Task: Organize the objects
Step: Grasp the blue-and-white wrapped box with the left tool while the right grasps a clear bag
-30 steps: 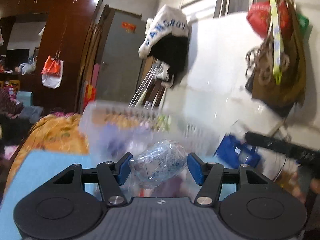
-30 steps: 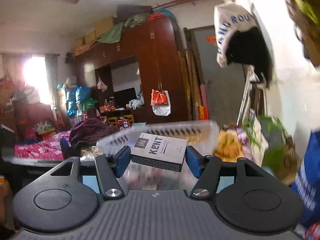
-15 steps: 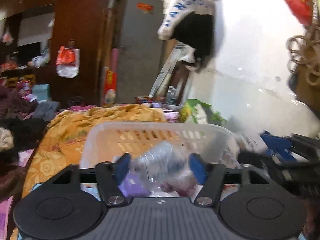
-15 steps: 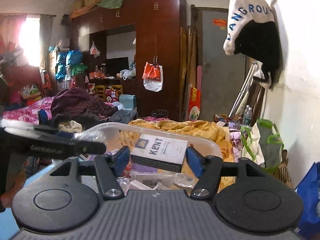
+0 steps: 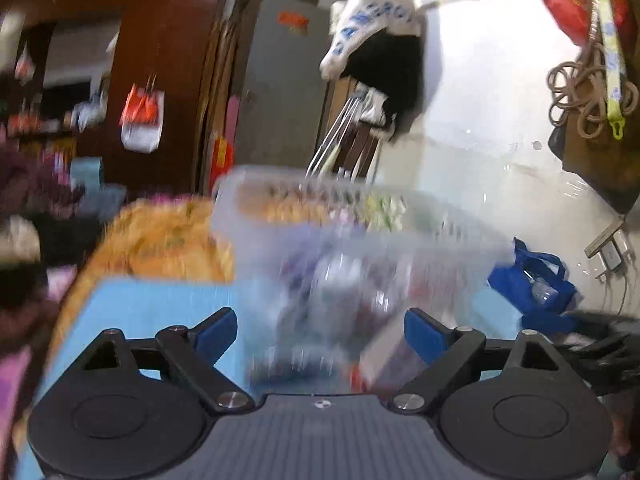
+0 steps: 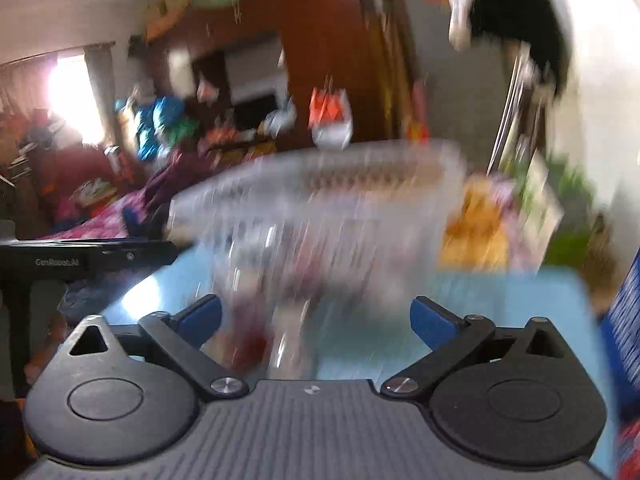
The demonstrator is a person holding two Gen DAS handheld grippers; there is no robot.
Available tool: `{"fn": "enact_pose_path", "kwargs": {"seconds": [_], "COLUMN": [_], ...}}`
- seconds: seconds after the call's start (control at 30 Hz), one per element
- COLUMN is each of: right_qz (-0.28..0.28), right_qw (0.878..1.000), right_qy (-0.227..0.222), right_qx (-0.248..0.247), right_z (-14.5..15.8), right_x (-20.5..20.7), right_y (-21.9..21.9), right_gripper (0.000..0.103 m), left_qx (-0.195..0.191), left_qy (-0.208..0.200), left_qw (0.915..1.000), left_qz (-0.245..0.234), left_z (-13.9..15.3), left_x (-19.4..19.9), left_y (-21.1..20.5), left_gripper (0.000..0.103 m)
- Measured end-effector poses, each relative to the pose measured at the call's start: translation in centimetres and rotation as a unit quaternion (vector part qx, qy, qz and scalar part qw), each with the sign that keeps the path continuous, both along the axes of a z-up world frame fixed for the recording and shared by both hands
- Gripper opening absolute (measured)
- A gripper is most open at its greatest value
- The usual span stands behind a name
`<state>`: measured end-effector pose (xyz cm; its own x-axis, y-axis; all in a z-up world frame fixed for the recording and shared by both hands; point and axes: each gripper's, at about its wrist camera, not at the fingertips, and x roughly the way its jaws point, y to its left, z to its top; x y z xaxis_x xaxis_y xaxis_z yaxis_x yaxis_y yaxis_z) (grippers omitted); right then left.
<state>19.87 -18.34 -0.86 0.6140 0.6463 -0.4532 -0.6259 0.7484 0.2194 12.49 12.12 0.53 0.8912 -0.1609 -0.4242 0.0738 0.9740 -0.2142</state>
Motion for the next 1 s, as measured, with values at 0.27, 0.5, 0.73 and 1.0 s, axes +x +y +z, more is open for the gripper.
{"fn": "enact_pose_path", "kwargs": {"seconds": [0.27,0.5,0.73,1.0], "right_qz": [0.015,0.019,0.021,-0.004], "right_qw": [0.999,0.999,0.999,1.0], "right_qy": [0.012,0.012,0.014,-0.022], "right_qx": [-0.028,-0.036,-0.04,-0.016], "right_z": [-2.0,-2.5,-2.6,-1.9], "right_x": [0.0,-0.3,-0.3,-1.5], "right_y": [2.3,2.7,3.0,1.7], "right_gripper": [0.074,0.055,0.033,0.033], "left_qx": [-0.039,-0.073,-0.072,-0.053], "left_qy": [0.051,0.082,0.073,0.016], "left_qw": [0.9979,0.9939,0.9945,0.9983], "left_qz": [0.01,0.005,0.018,0.016], "left_z": [-3.1,-4.8,-5.1,-4.3], "left_x": [1.5,3.0,2.8,0.8], "left_y": [1.6,1.9,2.2,1.3], "left_gripper": [0.093,0.093,0.074,0.074]}}
